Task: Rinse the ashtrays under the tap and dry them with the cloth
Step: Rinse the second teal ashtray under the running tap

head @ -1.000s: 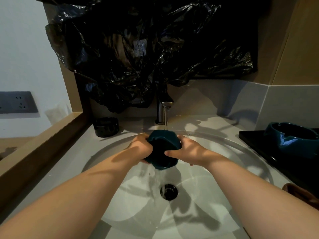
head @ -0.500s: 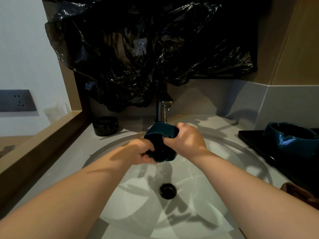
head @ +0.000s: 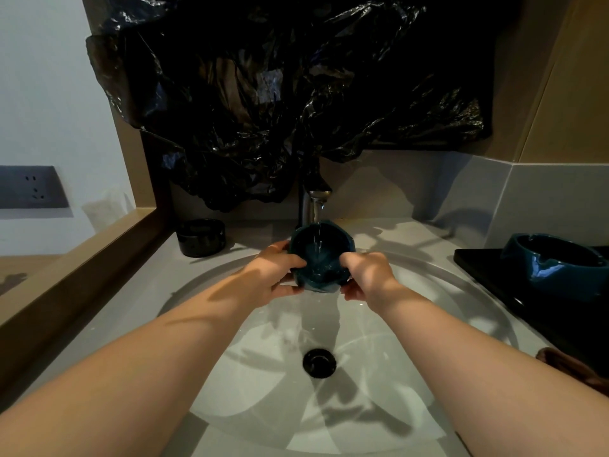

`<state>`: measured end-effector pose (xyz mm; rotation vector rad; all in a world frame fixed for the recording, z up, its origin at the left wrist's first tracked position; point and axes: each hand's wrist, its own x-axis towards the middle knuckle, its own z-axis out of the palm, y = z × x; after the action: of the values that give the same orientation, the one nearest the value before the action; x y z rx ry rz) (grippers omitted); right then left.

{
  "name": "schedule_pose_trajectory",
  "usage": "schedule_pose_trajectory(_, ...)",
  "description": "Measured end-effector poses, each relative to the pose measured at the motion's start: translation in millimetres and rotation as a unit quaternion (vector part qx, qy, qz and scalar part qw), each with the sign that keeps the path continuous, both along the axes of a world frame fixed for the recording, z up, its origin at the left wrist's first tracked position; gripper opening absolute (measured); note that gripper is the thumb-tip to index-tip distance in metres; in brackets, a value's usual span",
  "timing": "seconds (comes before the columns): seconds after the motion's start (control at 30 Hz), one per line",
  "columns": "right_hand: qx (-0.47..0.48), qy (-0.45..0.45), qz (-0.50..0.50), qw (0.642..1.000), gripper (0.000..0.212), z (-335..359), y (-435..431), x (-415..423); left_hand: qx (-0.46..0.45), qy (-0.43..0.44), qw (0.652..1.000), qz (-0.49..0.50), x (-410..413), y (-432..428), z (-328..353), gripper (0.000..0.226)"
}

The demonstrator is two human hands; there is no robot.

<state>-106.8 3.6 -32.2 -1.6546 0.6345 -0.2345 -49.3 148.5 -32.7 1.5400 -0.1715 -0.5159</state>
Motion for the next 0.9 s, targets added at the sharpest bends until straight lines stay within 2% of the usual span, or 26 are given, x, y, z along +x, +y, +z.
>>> schedule_pose_trajectory(0.07, 0.058, 0.02, 0.031, 0.998, 0.017, -1, -3, -1, -0.017, -0.007, 1.0, -0.023, -1, 0, 0, 0.034)
schedule_pose_trajectory(0.13, 0.098, 0.019, 0.077, 0.992, 0.026, -5, -6, -3, 0.006, -0.034, 0.999, -0.04, -1, 1, -1, 0.035)
schedule_pose_trajectory(0.2, 0.091, 0.018, 0.122, 0.988, 0.033, -10, -11, -3, 0.045, -0.082, 0.995, -0.034, 1, 1, -3, 0.04)
schedule_pose_trajectory(0.3, -0.003, 0.02, 0.146, 0.989, 0.03, -11, -15, -1, 0.079, -0.149, 0.986, -0.006, 2, 0, -4, 0.044)
schedule_pose_trajectory(0.43, -0.181, -0.029, 0.092, 0.979, 0.018, -9, -19, 4, 0.131, -0.227, 0.965, -0.011, 0, 1, -5, 0.046)
schedule_pose_trajectory(0.53, -0.227, -0.024, 0.078, 0.97, 0.016, -14, -21, 7, 0.135, -0.25, 0.958, -0.027, -3, 0, -7, 0.05)
schedule_pose_trajectory(0.67, -0.181, -0.002, 0.049, 0.982, 0.026, -15, -18, 11, 0.097, -0.241, 0.966, -0.002, -1, -2, -5, 0.047)
schedule_pose_trajectory(0.77, -0.08, 0.013, 0.025, 0.996, 0.028, -14, -12, 13, 0.052, -0.182, 0.982, 0.006, 3, -1, -3, 0.056)
schedule_pose_trajectory(0.9, 0.054, 0.015, 0.026, 0.998, 0.026, -12, -6, 11, 0.072, -0.141, 0.987, -0.016, 3, -2, -4, 0.046)
